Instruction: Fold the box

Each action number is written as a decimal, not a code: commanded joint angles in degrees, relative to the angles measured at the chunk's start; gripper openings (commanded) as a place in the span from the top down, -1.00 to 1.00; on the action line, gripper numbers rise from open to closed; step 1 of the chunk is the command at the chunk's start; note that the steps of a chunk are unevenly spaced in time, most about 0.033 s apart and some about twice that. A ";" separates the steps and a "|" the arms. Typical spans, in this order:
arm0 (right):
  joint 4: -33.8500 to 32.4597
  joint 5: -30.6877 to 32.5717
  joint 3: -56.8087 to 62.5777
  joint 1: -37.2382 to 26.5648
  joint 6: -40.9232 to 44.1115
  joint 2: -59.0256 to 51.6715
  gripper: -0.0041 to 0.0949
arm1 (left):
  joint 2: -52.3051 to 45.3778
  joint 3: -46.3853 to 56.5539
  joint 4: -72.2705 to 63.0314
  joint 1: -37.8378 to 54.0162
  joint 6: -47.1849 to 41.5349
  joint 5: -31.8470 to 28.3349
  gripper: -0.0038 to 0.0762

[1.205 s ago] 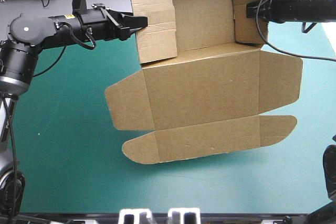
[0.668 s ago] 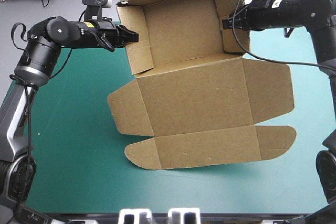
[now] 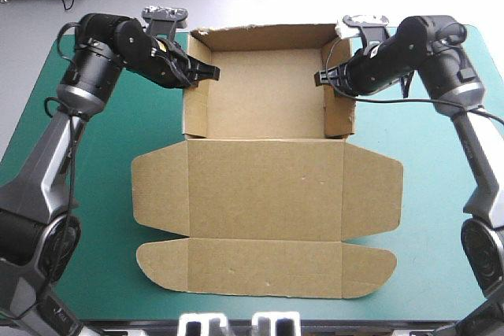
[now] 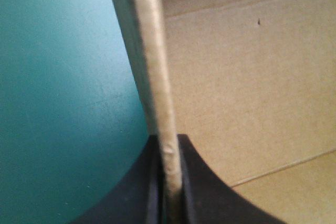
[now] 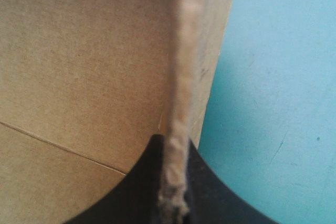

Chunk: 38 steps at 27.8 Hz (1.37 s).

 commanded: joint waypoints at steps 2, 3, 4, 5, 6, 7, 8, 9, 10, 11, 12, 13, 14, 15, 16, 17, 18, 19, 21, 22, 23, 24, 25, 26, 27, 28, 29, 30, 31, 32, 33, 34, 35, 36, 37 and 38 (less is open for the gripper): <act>1.55 1.12 -0.16 2.44 1.51 0.66 0.95 | 2.93 -1.53 -4.76 -0.82 -4.97 2.28 0.93; 2.11 1.12 -0.16 2.54 2.73 2.23 0.96 | 4.57 -1.53 -6.20 -0.82 -4.94 2.28 0.93; 2.26 1.12 -0.16 2.44 3.14 3.22 0.96 | 5.23 -1.53 -6.28 -0.82 -4.94 2.28 0.93; 2.75 1.12 -0.16 2.32 3.64 4.32 0.96 | 6.13 -1.53 -6.28 -0.82 -5.22 2.28 0.93; 3.05 1.12 -0.16 2.32 3.64 5.56 0.96 | 7.03 -1.53 -6.12 -1.07 -5.52 2.28 0.93; 3.16 1.12 -0.16 2.32 3.64 6.84 0.96 | 7.96 -1.53 -5.93 -1.17 -6.01 2.28 0.93; 3.60 1.12 -0.16 2.32 3.74 9.28 0.96 | 9.89 -1.53 -5.93 -1.31 -6.41 2.28 0.93; 3.72 1.12 -0.16 2.32 3.74 10.39 0.96 | 10.62 -1.53 -5.93 -1.31 -6.40 2.28 0.93; 3.62 0.79 -0.16 2.32 3.62 11.66 0.96 | 11.50 -1.53 -5.69 -1.31 -6.40 2.28 0.93; 3.61 0.38 -0.16 2.32 3.51 12.90 0.96 | 12.38 -1.53 -5.19 -1.31 -6.53 2.28 0.93; 3.61 -0.17 -0.16 2.32 2.84 14.04 0.96 | 13.07 -1.53 -4.28 -1.31 -6.53 2.28 0.93; 3.17 -0.88 -0.16 2.32 2.46 15.09 0.96 | 13.88 -1.53 -2.28 -1.31 -6.83 2.28 0.93; 2.75 -1.63 -0.16 2.32 2.14 15.96 0.96 | 14.65 -1.53 -0.75 -1.31 -7.62 2.28 0.93; 2.76 -2.23 -0.16 2.32 2.14 16.59 0.96 | 15.27 -1.53 0.17 -1.31 -7.75 2.28 0.93; 2.76 -3.01 -0.16 2.32 1.82 17.29 0.95 | 15.86 -1.53 1.63 -1.31 -7.75 2.28 0.93; 2.73 -3.61 -0.16 2.32 0.95 17.77 0.95 | 16.54 -1.53 2.80 -1.31 -7.64 2.28 0.93; 2.48 -3.92 -0.16 2.32 0.29 18.18 0.95 | 16.87 -1.53 3.69 -1.31 -7.37 2.28 0.93; 2.15 -4.06 -0.16 2.32 -0.46 18.48 0.95 | 17.44 -1.53 4.26 -1.31 -7.22 2.28 0.93; 0.38 -3.94 -0.27 2.32 -0.12 18.76 0.92 | 17.99 -1.53 4.41 -1.31 -6.77 2.28 0.93; -0.46 -3.82 -0.27 2.32 -0.12 18.76 0.88 | 18.10 -1.53 4.19 -1.31 -5.87 2.28 0.93; -1.53 -3.23 -0.38 2.32 -0.34 18.76 0.82 | 18.26 -1.53 4.17 -1.31 -5.14 2.28 0.93; -2.55 -2.45 -0.64 2.32 -0.59 18.76 0.74 | 18.26 -1.53 4.04 -1.31 -4.64 2.28 0.92; -3.24 -1.31 -1.01 2.32 -0.87 18.76 0.66 | 18.26 -1.53 3.73 -1.31 -4.35 2.28 0.91; -4.19 -0.76 -1.40 2.32 -0.89 18.76 0.55 | 18.26 -1.53 3.57 -1.31 -4.21 2.28 0.88; -4.69 -0.29 -1.81 2.32 -0.89 18.76 0.45 | 18.26 -1.53 3.57 -1.31 -4.21 2.37 0.85; -4.78 0.29 -2.29 2.32 -1.12 18.76 0.37 | 18.26 -1.53 3.57 -1.31 -4.21 2.37 0.81; -4.78 0.60 -2.88 2.32 -1.75 18.64 0.28 | 18.26 -1.53 3.57 -1.31 -4.21 2.37 0.75; -4.78 0.94 -3.48 2.32 -2.61 18.54 0.23 | 18.14 -1.53 3.57 -1.31 -4.21 2.37 0.69; -4.78 1.07 -4.05 2.32 -3.21 18.50 0.20 | 18.14 -1.53 3.57 -1.31 -4.21 2.37 0.63; -4.78 1.07 -4.79 2.32 -3.19 18.27 0.20 | 18.14 -1.53 3.57 -1.31 -4.21 2.37 0.56; -4.78 1.16 -5.62 2.32 -3.19 18.26 0.20 | 18.14 -1.53 3.49 -1.18 -4.21 2.37 0.47; -4.78 1.16 -6.49 2.32 -3.19 18.15 0.19 | 18.14 -1.53 2.99 -1.18 -4.21 2.37 0.38; -4.78 1.16 -7.42 2.32 -3.19 17.90 0.19 | 18.14 -1.53 2.71 -1.08 -4.21 2.37 0.28; -4.78 1.16 -8.39 2.32 -3.19 17.87 0.19 | 18.14 -1.53 2.56 -1.09 -4.21 2.37 0.19; -4.81 1.16 -9.21 2.32 -3.19 17.76 0.19 | 18.14 -1.53 2.56 -1.09 -4.21 2.37 0.12; -4.91 1.16 -10.15 2.32 -3.19 17.64 0.19 | 18.14 -1.53 2.56 -1.09 -4.21 2.37 0.06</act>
